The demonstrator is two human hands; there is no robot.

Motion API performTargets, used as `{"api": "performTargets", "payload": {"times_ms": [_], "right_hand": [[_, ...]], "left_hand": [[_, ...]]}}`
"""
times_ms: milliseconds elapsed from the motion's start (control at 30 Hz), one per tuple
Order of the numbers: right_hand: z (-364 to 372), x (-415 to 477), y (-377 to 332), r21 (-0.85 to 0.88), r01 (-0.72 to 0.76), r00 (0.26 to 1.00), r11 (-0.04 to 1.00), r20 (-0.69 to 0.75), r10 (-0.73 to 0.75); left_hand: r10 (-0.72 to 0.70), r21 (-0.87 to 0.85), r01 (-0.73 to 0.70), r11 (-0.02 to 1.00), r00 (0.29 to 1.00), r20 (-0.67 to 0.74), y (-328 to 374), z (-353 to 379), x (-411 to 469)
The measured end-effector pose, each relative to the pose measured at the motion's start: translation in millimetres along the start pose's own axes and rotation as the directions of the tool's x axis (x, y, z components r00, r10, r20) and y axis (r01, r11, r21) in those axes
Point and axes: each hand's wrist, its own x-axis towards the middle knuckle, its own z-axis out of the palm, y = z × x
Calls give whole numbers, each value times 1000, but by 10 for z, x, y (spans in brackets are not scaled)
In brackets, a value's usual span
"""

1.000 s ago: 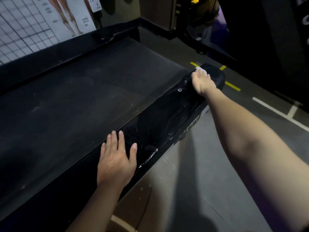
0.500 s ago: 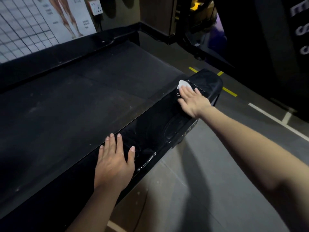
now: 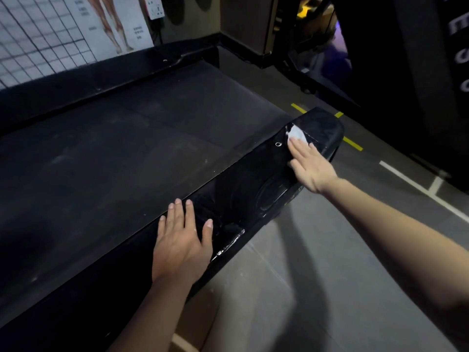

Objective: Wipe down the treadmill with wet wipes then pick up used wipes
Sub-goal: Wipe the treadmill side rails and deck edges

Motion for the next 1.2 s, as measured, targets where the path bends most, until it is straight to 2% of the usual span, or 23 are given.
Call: {"api": "performTargets", "payload": {"times_ms": [233, 300, 367, 467, 533, 633, 733, 867, 933, 1067, 1200], "right_hand": [[4, -406, -376, 69, -61, 997, 996, 61, 57], [-80, -469, -467, 146, -51, 998, 988, 33, 47], [-84, -565, -562, 224, -20, 1000, 974, 3, 20], [121, -575, -582, 128, 14, 999, 992, 46, -20], [180, -394, -528, 42, -17, 997, 999, 80, 14], [121, 83, -334, 24, -88, 992, 996, 96, 86], [95, 559, -97, 37, -94, 986, 995, 140, 88], [130, 910, -130, -66, -32, 993, 997, 111, 40], [153, 871, -241, -82, -30, 994, 996, 99, 39], [153, 329, -325, 42, 8, 998, 999, 65, -10], [114, 186, -281, -46, 5, 998, 999, 59, -2]], "left_hand": [[-11, 17, 9, 1000, 992, 126, 51, -174, -17], [-32, 95, 17, 995, 987, 161, 98, -245, -5], [-53, 127, 36, 991, 989, 138, 190, -321, 54], [36, -14, -35, 999, 998, 60, 488, -374, 261], [111, -76, -101, 992, 984, 141, 762, -315, 422], [108, 49, -124, 991, 963, 247, 1028, -113, 585], [87, 137, -112, 984, 980, 179, 1043, 56, 626], [110, 114, -123, 986, 988, 112, 1028, 133, 645], [123, 93, -131, 987, 989, 80, 1025, 154, 608], [132, 68, -136, 988, 990, 58, 1012, 163, 606], [142, 75, -146, 986, 988, 52, 1019, 170, 605]]}}
